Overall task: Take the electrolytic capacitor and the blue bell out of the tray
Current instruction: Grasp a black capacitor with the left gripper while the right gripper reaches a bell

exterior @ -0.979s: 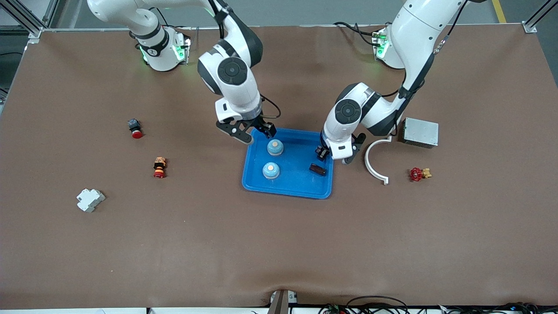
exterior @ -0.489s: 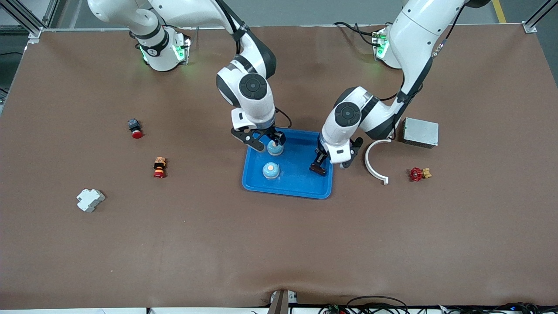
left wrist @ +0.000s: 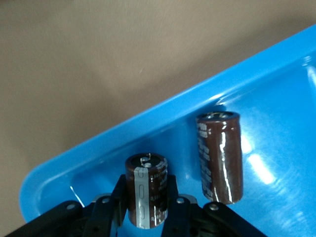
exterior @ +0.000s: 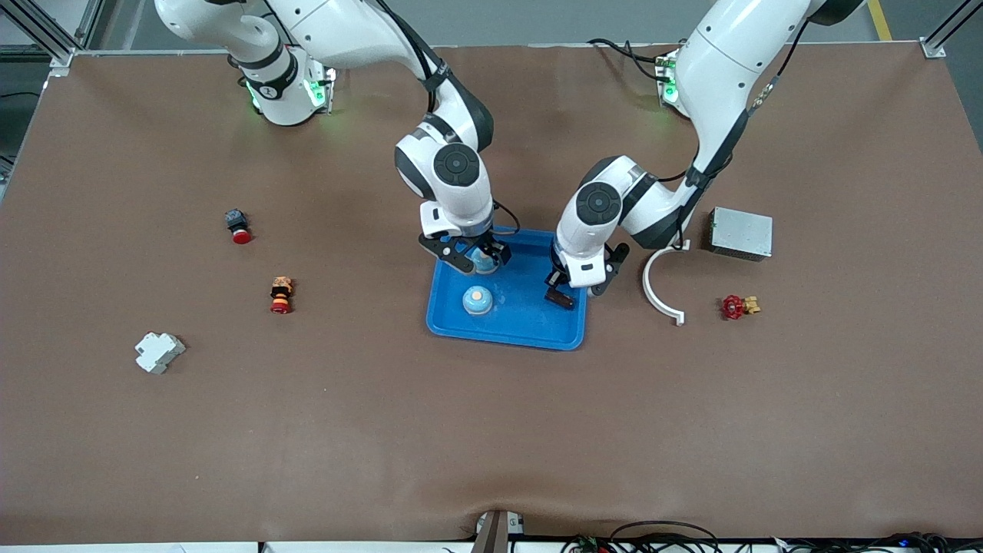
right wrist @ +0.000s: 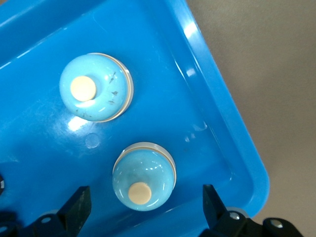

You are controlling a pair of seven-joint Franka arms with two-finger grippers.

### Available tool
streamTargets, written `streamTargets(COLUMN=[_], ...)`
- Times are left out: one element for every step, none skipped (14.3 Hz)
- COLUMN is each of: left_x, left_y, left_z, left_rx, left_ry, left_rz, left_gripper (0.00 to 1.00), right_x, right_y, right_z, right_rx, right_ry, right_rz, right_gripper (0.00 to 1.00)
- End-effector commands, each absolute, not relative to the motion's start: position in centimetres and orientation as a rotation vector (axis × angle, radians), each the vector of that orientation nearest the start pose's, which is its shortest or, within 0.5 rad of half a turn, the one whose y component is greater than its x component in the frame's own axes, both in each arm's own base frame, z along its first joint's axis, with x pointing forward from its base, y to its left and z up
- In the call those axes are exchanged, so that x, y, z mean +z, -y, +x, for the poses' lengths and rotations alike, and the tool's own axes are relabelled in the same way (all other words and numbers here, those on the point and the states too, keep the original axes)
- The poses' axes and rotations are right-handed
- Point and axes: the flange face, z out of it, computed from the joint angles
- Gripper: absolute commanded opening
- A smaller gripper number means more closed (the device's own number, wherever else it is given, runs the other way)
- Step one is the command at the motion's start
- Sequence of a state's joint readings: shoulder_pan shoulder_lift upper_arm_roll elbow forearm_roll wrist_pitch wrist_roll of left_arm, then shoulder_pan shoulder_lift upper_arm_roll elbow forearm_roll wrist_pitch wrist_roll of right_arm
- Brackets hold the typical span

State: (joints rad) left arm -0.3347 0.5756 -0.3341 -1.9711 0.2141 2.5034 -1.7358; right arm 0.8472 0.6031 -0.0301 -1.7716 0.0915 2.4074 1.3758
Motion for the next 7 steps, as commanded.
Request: streamTargets(left_x=[25.9,28.3,30.4,31.7,32.5,32.8,33.1], left_y=[36.8,35.7,34.1,32.6,31.4,29.6,27.0], left_z=[48.9,49.8,50.8,51.4,51.7,52.3,53.1], left_rx=[-0.059,-0.097,-0.125,-0.13,-0.127,-0.111,-0.085], left_ry=[1.371,1.363,1.342,1.303,1.245,1.198,1.161], left_rz=[-2.781,-2.795,-2.807,-2.814,-2.822,-2.811,-2.793], left_gripper=[0.0,0.0,0.0,0.0,0.0,0.0,0.0], right_x=[21.5,21.3,21.1,20.8,20.6,20.3,20.0], right_y=[-49.5,-49.7,-49.7,-49.7,-49.8,-49.8,-49.9], right_z=[45.1,44.9,44.9,44.8,44.8,44.8,44.7], right_rx=[0.005,0.003,0.001,0.0,-0.003,-0.004,-0.006], right_ry=[-0.975,-0.973,-0.974,-0.981,-0.98,-0.98,-0.978], right_rz=[-2.943,-2.942,-2.941,-2.939,-2.935,-2.935,-2.934], right_gripper=[1.0,1.0,1.0,1.0,1.0,1.0,1.0])
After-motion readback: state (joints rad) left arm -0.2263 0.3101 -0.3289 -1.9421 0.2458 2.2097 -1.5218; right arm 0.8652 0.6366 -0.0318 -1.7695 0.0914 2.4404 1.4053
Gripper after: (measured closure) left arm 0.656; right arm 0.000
